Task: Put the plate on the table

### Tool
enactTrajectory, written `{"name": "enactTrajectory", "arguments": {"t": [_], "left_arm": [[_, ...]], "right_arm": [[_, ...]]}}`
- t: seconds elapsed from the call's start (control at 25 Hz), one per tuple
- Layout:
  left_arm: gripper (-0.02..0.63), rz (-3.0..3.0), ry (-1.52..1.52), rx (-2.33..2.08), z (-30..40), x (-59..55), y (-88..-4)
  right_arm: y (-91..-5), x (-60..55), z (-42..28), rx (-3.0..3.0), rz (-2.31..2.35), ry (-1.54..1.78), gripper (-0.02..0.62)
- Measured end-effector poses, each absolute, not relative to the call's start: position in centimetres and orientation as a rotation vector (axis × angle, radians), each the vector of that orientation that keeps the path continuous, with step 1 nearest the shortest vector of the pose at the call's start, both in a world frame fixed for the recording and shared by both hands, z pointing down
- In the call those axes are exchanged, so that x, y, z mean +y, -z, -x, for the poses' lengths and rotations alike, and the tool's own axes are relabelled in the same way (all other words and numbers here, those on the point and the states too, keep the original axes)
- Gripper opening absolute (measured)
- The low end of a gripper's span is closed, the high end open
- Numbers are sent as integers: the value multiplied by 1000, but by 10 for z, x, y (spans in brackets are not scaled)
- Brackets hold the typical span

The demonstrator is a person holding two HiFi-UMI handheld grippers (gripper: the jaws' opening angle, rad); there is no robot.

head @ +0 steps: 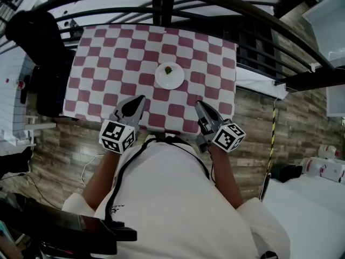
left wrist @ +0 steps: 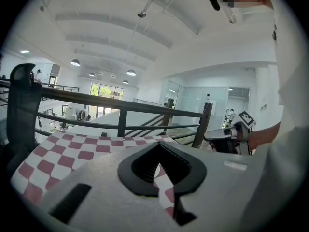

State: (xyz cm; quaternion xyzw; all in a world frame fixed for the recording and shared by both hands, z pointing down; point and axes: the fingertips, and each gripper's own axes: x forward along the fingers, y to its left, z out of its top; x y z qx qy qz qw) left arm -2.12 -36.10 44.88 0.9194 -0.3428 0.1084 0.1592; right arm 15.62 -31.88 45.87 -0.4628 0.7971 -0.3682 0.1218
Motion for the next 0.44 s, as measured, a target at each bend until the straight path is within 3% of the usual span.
{"name": "enactTrajectory", "arguments": {"t": [0.44], "left_arm": [[8, -2614, -331, -996, 22, -363, -456]], "right_arm": [[-467, -322, -154, 2373, 1375, 1071, 6]]}}
